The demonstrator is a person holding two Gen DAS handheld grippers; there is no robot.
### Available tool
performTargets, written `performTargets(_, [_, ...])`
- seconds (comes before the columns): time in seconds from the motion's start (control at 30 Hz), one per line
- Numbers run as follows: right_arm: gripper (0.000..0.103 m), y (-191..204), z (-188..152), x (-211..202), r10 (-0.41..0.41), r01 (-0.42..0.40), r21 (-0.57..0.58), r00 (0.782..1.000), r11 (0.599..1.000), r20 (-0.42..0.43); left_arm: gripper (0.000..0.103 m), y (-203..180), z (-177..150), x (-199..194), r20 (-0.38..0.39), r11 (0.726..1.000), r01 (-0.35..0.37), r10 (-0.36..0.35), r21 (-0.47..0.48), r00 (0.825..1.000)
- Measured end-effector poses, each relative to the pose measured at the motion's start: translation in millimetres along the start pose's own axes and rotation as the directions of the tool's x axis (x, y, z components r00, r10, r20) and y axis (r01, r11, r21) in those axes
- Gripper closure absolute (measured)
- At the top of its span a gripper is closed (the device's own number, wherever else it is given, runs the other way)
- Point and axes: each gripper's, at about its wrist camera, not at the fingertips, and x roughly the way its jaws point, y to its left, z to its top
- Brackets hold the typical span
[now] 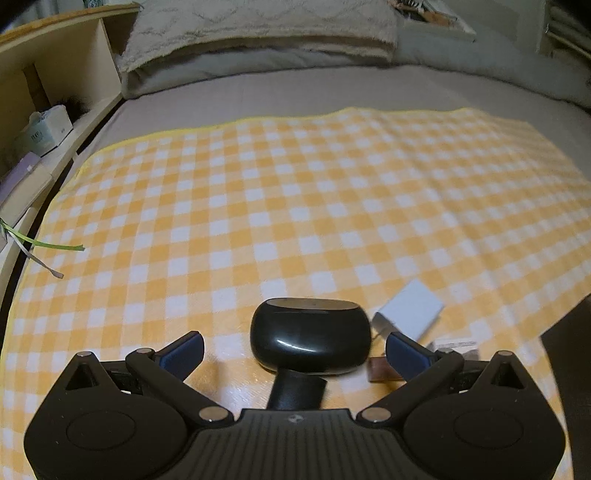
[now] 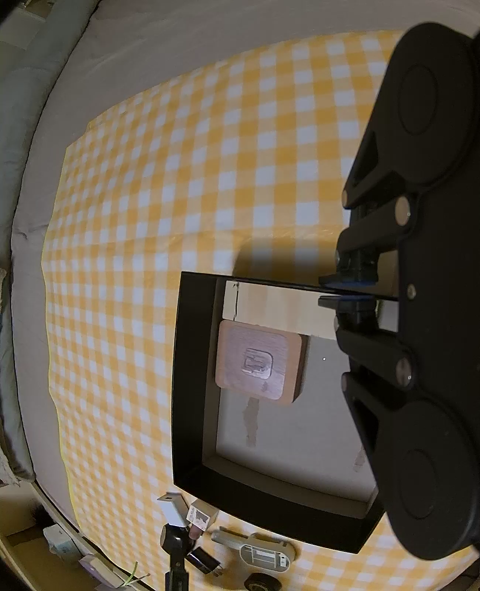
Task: Organize rigid objects
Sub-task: 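Move the left tool to the black round charger and close on it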
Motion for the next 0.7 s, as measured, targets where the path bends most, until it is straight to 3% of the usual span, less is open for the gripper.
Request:
performTargets(0.4, [0.098,0.0,0.8,4.1,0.023,-0.023,0.011,1.000,1.000,-0.001,0.001,-0.7,9.3,29.5,-0.041,0.999,0.026,-0.027,-0.045,0.999])
performTargets(0.63, [0.098,-1.4,0.6,6.5,0.027,-0.027,0.011,1.000,1.000,0.000,0.022,-5.2,17.8,37.5,-0.054,0.997,0.056,-0.059,-0.054,0.997])
performTargets(0.7, [0.098,-1.4,-0.1,6.2,0.028,-0.028,0.013,1.000,1.000,0.001,0.022,-6.9,19.7,37.6,-0.057,0.997,0.054,-0.057,-0.055,0.997])
